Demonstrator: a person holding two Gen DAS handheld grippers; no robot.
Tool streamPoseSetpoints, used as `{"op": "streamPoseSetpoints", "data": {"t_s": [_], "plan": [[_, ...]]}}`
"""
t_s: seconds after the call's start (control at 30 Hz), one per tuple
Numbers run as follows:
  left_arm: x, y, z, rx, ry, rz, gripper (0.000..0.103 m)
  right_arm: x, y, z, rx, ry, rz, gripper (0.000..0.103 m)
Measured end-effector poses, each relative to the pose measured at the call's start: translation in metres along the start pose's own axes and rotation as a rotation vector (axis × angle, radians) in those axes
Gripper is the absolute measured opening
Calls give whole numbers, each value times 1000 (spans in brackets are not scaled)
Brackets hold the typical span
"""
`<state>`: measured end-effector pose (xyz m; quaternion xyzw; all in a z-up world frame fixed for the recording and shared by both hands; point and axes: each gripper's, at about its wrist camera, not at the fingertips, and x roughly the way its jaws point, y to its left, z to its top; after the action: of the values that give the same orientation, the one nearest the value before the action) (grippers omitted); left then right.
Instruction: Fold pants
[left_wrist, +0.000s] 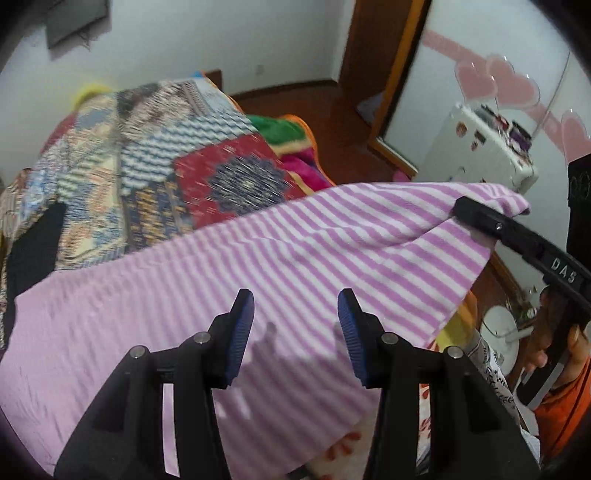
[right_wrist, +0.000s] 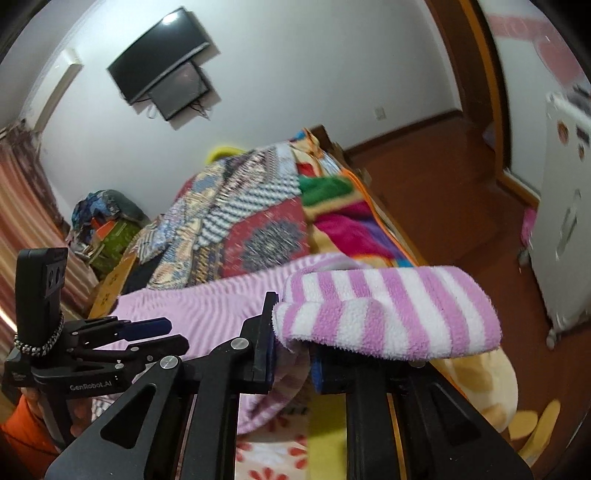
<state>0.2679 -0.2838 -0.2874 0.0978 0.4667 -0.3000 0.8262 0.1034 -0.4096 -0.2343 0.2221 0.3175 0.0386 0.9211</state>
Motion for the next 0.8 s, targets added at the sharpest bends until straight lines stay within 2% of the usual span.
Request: {"op": "streamPoseSetpoints", "data": {"t_s": [0.3, 0.53, 0.7, 0.8], "plan": [[-62, 74, -23, -93, -114, 52, 50, 7, 84, 29, -156, -59, 60, 13], [-106, 152, -59, -209, -177, 124, 52, 23, 166, 37, -297, -60, 140, 13], [-129, 207, -97, -315, -188, 189, 52, 44, 227, 24, -416, -12, 217, 13], [-139, 237, -126, -381, -176, 229, 52, 70, 264, 3, -499, 56, 267, 13]]}}
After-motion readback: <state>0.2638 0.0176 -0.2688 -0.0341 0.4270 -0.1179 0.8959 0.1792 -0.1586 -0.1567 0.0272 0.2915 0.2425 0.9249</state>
